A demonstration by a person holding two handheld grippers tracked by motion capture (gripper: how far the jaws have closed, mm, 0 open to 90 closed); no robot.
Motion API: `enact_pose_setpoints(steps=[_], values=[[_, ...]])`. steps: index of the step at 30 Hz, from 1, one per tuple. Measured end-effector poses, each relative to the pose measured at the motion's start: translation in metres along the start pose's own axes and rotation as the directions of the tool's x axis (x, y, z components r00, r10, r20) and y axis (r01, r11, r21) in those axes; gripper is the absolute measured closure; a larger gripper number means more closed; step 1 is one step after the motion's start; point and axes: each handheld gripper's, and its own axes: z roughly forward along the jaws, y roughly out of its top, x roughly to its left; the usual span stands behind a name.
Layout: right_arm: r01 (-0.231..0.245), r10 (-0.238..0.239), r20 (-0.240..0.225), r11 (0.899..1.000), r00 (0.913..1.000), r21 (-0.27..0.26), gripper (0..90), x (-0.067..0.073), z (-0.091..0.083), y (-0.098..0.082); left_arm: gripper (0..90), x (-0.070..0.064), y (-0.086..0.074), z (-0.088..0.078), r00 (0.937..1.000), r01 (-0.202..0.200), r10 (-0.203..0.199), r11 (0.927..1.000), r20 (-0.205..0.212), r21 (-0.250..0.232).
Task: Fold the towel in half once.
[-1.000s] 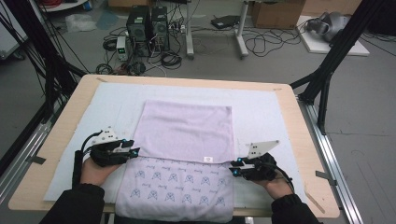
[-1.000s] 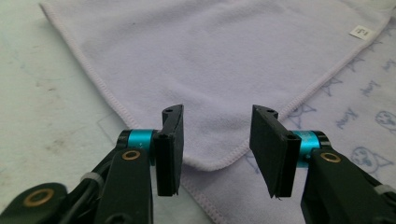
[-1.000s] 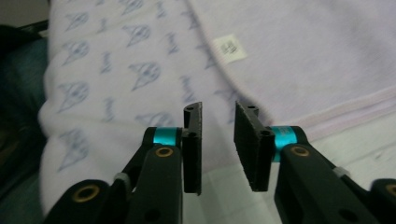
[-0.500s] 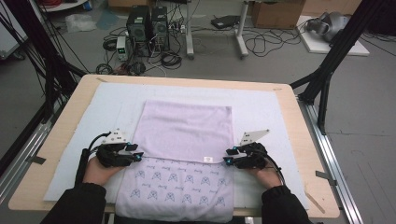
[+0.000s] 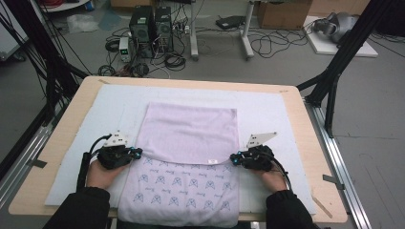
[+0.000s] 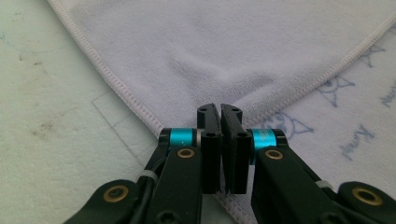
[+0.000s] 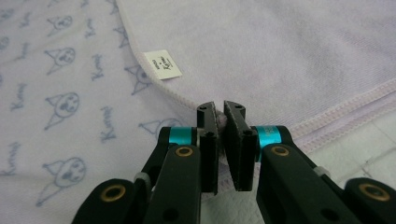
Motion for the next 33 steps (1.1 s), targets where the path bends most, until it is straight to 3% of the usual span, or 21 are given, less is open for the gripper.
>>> enact_pose_setpoints(steps=[7,15,21,28,30,33], values=[[-0.015,0.016,0.004,0.999,0.9999,-0.047,84.9,-0.002,-0.011,0.001,86.3,-0.001,0.008,-0.011,1.0000,0.005,-0.005,0.9991,0.005,-0.043],[0.043,-0.040,0.036,0.994,0.9985,-0.099,85.7,0.015,-0.037,0.015,86.3,-0.014,0.016,-0.035,0.9999,0.006,-0.005,0.9945,0.011,-0.105],[0.063,-0.063,-0.001,0.993,0.9980,-0.105,85.9,0.037,-0.056,0.008,86.3,-0.033,0.001,-0.056,0.9985,-0.027,0.031,0.9953,0.044,-0.093],[0.083,-0.087,-0.064,0.994,0.9941,-0.065,85.1,0.072,-0.066,-0.012,86.2,-0.061,-0.019,-0.078,0.9951,-0.065,0.071,0.9943,0.070,-0.085],[0.072,-0.077,-0.094,0.996,0.9926,-0.059,73.8,0.075,-0.066,-0.017,83.0,-0.064,-0.023,-0.080,0.9933,-0.072,0.078,0.9947,0.085,-0.073],[0.047,-0.053,-0.099,0.997,0.9936,-0.066,68.5,0.070,-0.066,-0.018,71.5,-0.061,-0.025,-0.077,0.9941,-0.060,0.066,0.9958,0.086,-0.069]])
